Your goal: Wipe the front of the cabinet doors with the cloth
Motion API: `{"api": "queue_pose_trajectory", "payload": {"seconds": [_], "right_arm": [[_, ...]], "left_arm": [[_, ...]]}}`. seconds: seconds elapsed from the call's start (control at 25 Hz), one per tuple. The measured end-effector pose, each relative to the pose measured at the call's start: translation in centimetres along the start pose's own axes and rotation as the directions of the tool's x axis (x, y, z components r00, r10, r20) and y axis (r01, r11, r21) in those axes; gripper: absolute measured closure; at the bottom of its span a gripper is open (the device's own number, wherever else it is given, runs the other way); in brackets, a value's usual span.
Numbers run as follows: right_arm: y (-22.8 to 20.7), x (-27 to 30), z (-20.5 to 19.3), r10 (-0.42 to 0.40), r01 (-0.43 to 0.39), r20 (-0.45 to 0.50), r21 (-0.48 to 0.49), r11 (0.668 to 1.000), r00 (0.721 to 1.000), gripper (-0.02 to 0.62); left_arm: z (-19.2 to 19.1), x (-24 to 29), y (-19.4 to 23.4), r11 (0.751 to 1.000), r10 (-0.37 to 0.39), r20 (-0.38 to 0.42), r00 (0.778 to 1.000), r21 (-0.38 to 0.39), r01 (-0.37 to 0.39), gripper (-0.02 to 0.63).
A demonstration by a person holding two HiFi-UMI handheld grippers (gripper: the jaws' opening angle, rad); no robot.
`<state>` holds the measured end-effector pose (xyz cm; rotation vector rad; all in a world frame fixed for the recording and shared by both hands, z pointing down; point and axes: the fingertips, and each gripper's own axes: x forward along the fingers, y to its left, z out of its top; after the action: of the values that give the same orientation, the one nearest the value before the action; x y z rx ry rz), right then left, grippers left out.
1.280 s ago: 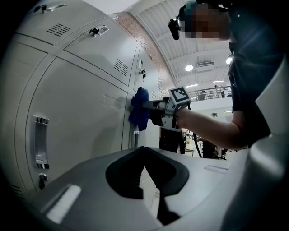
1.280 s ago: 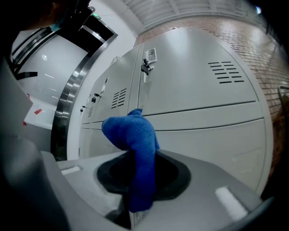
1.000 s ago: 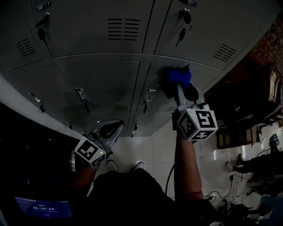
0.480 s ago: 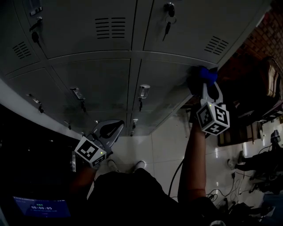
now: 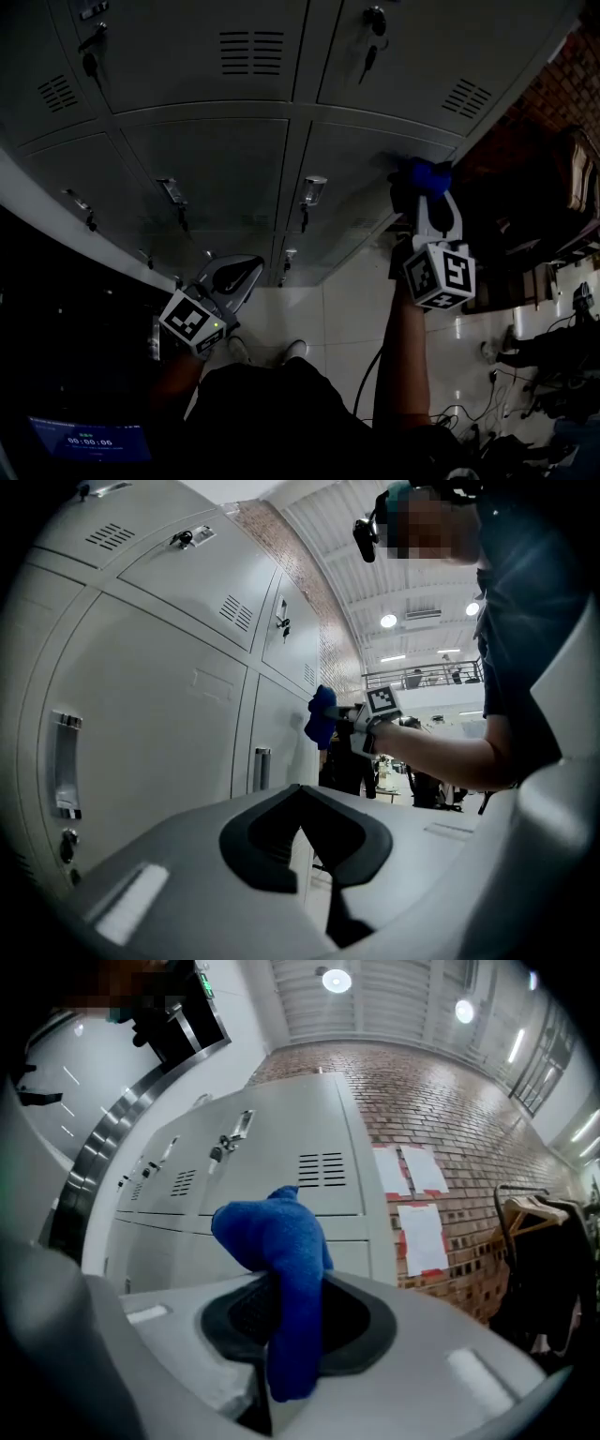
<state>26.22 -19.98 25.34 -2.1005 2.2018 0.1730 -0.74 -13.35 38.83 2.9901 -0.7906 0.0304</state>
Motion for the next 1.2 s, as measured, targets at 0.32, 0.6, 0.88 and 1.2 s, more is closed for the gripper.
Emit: {"api": "queue_pose_trajectory", "payload": {"seconds": [0.32,0.6,0.88,1.2], "right_arm": [[12.8,1.4,-3.9,0.249,-0.248,-0.053,0.022,0.968,0.967,0.511],[16.5,4.2,-4.8,0.307,-0.307,-0.063,0.012,0.952,0.950,0.511],[14.5,4.8,-5.5,0.272,-0.275,-0.075,-0.028,0.961,0.959,0.511],[8.1,3.9,-5.9,0.172,-0.176,-0.077,-0.048,0.983,0.982,0.511]], "left_arm": [[-0.2,-2.0,0.6,1.000,0.024,0.004,1.000,-0.004,-0.024,0.606],[-0.3,-4.3,1.7,0.997,0.073,0.005,0.997,-0.011,-0.073,0.606],[-0.6,-5.0,2.1,0.995,0.098,-0.005,0.995,-0.017,-0.098,0.606],[-0.7,-2.6,0.7,0.998,0.057,-0.004,0.998,-0.017,-0.057,0.606]]}}
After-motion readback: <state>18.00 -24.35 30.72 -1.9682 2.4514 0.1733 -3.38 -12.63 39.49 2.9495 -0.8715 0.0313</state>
